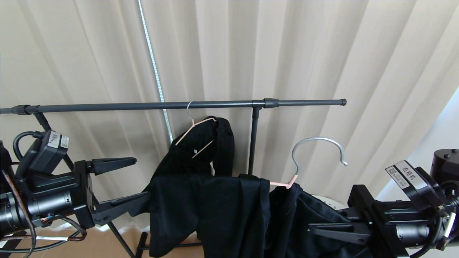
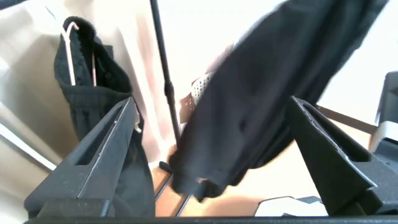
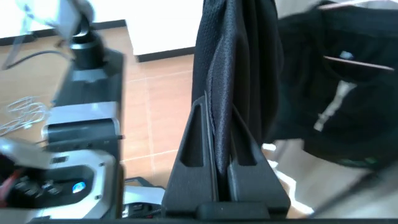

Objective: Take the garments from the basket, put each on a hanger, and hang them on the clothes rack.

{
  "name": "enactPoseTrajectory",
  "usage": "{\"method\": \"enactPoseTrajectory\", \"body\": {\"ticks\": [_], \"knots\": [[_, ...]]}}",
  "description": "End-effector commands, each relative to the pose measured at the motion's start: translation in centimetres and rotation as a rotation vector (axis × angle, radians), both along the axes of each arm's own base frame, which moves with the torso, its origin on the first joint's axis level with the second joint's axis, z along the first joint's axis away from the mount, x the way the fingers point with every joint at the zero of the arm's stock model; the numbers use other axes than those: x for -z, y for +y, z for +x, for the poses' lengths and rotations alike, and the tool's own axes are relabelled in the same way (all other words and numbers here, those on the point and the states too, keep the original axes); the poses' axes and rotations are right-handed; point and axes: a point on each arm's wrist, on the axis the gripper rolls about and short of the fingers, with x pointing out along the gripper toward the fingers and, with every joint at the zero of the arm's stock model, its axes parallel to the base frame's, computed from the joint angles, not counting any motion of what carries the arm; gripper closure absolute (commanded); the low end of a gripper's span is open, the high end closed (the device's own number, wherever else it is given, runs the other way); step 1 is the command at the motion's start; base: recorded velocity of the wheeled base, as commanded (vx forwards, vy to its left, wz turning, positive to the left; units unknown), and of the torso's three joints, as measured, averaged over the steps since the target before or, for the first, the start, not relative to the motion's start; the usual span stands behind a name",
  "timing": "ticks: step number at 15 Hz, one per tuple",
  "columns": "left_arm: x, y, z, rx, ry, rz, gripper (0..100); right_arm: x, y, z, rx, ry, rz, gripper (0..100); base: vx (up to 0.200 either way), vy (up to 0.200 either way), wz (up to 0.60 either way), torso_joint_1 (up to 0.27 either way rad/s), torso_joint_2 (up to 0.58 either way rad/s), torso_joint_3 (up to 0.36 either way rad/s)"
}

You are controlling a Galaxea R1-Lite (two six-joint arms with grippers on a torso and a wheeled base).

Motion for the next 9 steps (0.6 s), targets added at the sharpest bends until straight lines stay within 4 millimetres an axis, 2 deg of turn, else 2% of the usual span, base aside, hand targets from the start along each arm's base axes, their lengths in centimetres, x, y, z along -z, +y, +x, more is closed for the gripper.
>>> {"method": "enactPoseTrajectory", "body": {"ticks": [1,7,8,9], "knots": [[1.3,-0.1,0.8,0.005,0.058,-0.001,0,0.1,-0.1,0.0,0.004,0.002,-0.001,100,0.000,0.000,0.00,0.000,0.00,0.000],[3.3,-1.0,1.7,0.052,0.150,-0.001,0,0.0,-0.8,0.3,-0.021,0.009,0.022,100,0.000,0.000,0.00,0.000,0.00,0.000],[3.5,-1.0,1.8,0.052,0.159,-0.001,100,-0.1,-0.9,0.3,-0.027,0.009,0.026,100,0.000,0.000,0.00,0.000,0.00,0.000],[3.5,-1.0,1.8,0.052,0.161,-0.001,100,-0.1,-0.9,0.3,-0.029,0.007,0.026,100,0.000,0.000,0.00,0.000,0.00,0.000]]}}
